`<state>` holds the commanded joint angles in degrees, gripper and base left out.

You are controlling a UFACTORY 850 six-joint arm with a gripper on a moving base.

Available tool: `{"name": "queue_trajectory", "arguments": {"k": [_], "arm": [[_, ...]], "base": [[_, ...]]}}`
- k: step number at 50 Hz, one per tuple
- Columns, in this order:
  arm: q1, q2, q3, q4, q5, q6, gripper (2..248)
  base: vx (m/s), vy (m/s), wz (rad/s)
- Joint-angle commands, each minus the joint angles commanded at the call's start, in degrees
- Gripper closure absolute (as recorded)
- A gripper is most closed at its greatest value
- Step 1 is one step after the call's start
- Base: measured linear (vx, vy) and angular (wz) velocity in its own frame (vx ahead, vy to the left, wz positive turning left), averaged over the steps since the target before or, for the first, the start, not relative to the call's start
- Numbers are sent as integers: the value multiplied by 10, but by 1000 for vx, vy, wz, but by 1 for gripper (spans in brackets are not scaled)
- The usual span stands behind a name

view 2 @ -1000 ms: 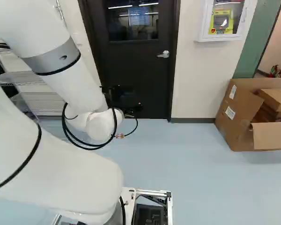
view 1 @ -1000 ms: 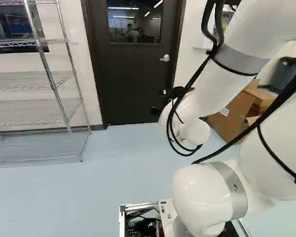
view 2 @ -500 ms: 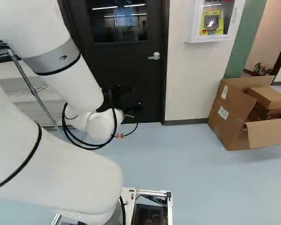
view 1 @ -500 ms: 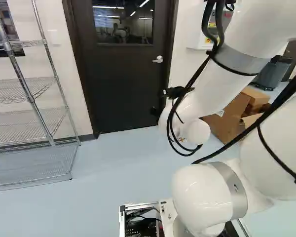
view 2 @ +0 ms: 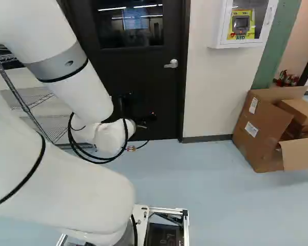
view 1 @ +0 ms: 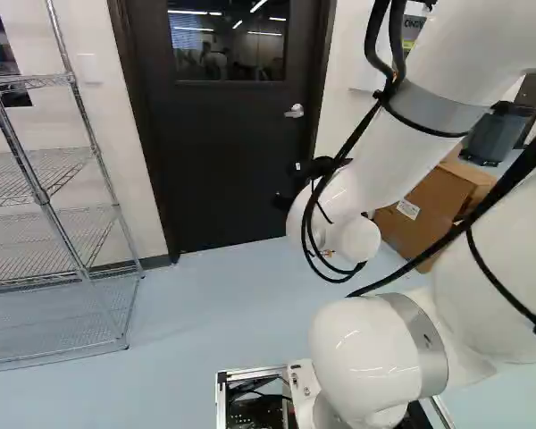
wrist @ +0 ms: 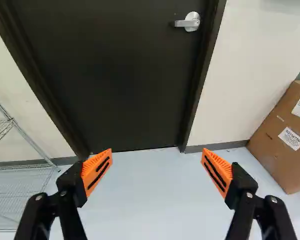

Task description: Open the door and move inside

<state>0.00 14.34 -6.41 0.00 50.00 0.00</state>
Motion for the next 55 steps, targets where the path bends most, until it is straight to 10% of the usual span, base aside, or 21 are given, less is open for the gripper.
{"name": "queue_trajectory", "arguments": {"k": [55], "arm": [[0,0,0,0,0,0,3]], "base": [[217,20,-8]]}}
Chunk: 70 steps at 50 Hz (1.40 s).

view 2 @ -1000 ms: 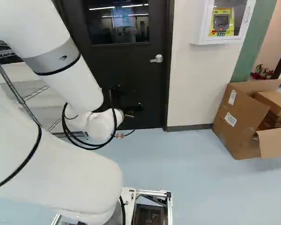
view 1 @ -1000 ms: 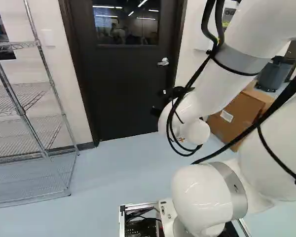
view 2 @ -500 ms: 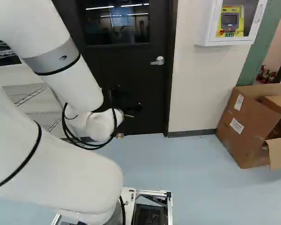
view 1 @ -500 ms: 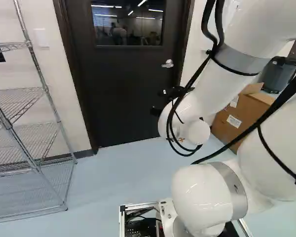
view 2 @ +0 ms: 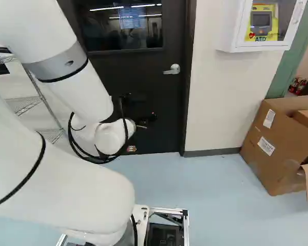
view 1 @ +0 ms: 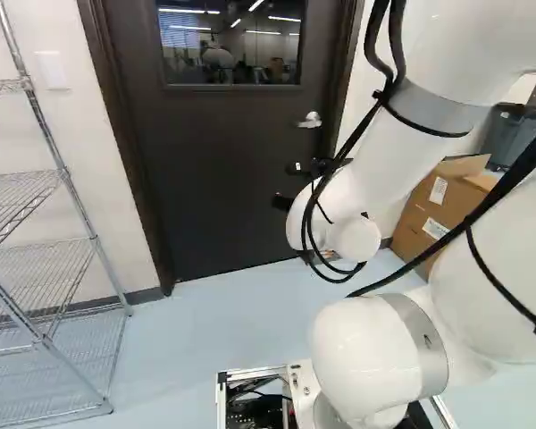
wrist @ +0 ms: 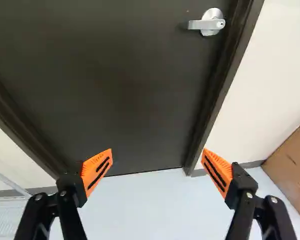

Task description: Open the door and move inside

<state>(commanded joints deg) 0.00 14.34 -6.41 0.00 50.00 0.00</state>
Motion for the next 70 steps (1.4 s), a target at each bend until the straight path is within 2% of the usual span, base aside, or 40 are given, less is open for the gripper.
{"name": "queue_trajectory", "arguments": {"k": [47,70], "arm": [[0,-7,-6,0,0,0,3],[0,-10,-17,0,0,0,3]], "base": [[221,1,-24],[19,0,-6]]}}
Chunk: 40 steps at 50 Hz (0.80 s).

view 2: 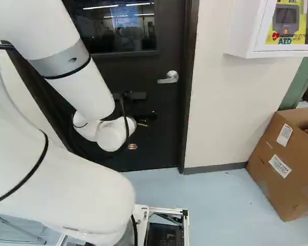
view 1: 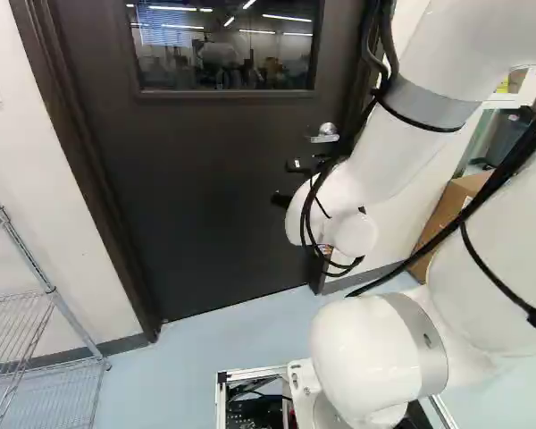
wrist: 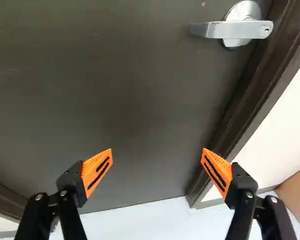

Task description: Open the door and move inside

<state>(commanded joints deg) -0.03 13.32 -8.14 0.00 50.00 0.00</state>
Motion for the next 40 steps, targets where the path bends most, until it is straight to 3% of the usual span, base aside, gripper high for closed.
{"name": "queue_trajectory", "arguments": {"k": [40], "arm": [[-18,-12,-68,0,0,0,3]], "base": [[0,0,0]]}}
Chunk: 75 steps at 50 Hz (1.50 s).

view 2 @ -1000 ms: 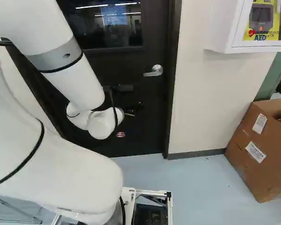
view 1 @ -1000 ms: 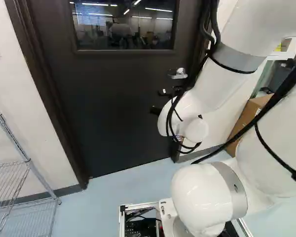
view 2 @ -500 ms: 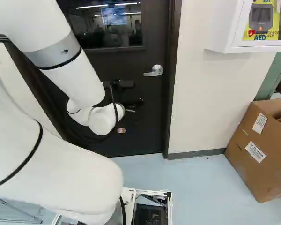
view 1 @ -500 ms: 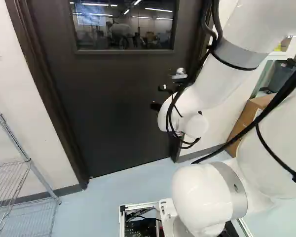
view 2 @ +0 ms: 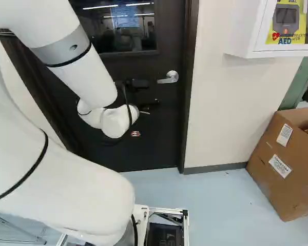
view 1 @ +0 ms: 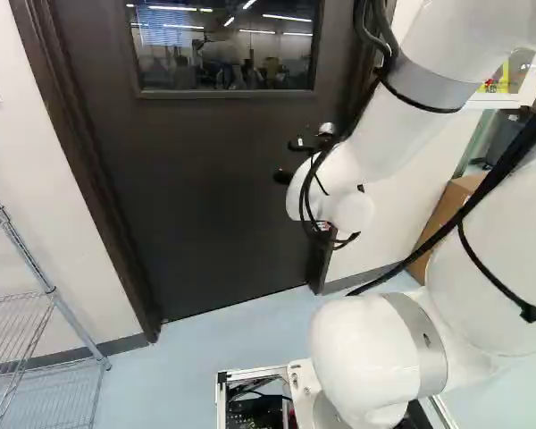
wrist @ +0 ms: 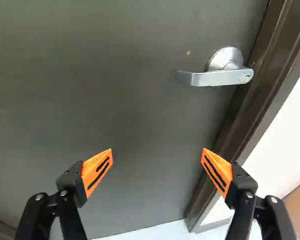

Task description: Open the door and move inside

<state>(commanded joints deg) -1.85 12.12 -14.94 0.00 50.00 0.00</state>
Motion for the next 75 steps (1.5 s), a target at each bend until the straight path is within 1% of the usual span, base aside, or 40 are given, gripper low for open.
{"name": "queue_trajectory", "arguments": {"k": [24,39,57,75], "arm": [[-9,-22,-53,0,0,0,3],[-21,-35,-85,-1,0,0,3],[-35,-50,-124,-13,0,0,3],[-37,-48,-145,-27,0,0,3]], "base": [[0,0,0],[0,0,0],[0,0,0],[0,0,0]]}}
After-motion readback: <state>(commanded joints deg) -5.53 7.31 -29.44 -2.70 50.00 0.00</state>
